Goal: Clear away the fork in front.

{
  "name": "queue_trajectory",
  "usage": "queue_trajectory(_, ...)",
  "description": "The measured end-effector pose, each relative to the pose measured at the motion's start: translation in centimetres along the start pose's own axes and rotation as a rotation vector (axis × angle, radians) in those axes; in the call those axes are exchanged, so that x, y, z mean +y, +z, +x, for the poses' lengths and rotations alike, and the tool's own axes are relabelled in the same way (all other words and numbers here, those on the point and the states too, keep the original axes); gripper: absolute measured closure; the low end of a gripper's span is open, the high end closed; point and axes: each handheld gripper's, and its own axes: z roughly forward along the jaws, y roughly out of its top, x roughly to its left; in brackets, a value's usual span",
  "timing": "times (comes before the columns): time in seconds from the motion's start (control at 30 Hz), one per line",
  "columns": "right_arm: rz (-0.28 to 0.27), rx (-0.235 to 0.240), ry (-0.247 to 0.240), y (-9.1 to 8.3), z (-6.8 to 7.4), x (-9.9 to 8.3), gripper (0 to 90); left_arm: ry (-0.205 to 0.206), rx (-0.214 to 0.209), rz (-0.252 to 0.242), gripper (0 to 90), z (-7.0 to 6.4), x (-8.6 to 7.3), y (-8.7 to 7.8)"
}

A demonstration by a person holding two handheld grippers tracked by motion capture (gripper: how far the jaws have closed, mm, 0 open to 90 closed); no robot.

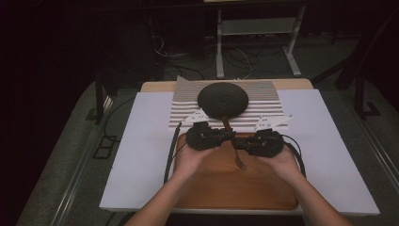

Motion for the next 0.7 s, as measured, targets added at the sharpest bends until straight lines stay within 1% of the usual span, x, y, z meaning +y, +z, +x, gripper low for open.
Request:
queue_trajectory(0.17, -0.008, 0.001, -0.008, 0.1, 0.2, 0.1, 76.6, 0.007, -0.006, -0.008, 76.6, -0.2, 0.1, -0.2)
queue_trajectory(0.23, -0.018, 0.003, -0.008, 0.0, 0.4, 0.3, 76.5, 0.021, -0.015, -0.016, 77.0, -0.3, 0.4, -0.5)
queue_trajectory(0.27, -0.018, 0.003, -0.008, 0.0, 0.4, 0.3, 76.5, 0.021, -0.015, -0.016, 77.4, -0.3, 0.4, -0.5)
queue_trajectory(0.3, -0.03, 0.007, -0.013, -0.1, 0.5, 0.4, 76.1, 0.035, -0.016, -0.016, 77.8, -0.3, 0.5, -0.6)
queue_trajectory(0.37, -0.031, 0.01, -0.019, -0.1, 0.4, 0.4, 74.2, 0.062, -0.009, -0.018, 78.1, -0.6, 0.6, -0.8)
queue_trajectory(0.43, -0.045, -0.001, -0.021, -0.2, 0.4, 0.4, 64.6, 0.076, -0.003, -0.016, 78.6, -0.6, 0.8, -1.1)
queue_trajectory(0.47, -0.048, -0.015, -0.015, -0.3, 0.2, 0.3, 57.4, 0.078, 0.002, -0.016, 79.4, -0.7, 0.9, -1.2)
queue_trajectory(0.53, -0.059, -0.031, -0.012, -0.5, 0.0, 0.2, 51.3, 0.094, 0.023, -0.008, 81.3, -0.6, 1.1, -1.6)
queue_trajectory(0.57, -0.059, -0.031, -0.012, -0.5, 0.0, 0.2, 51.3, 0.094, 0.023, -0.008, 81.6, -0.6, 1.1, -1.6)
queue_trajectory(0.63, -0.047, -0.029, 0.001, -0.5, -0.3, -0.1, 45.4, 0.091, 0.034, -0.008, 81.8, -0.4, 1.2, -1.8)
queue_trajectory(0.7, -0.042, -0.048, 0.008, -0.5, -0.5, -0.4, 39.3, 0.089, 0.042, -0.008, 81.7, -0.1, 1.1, -2.1)
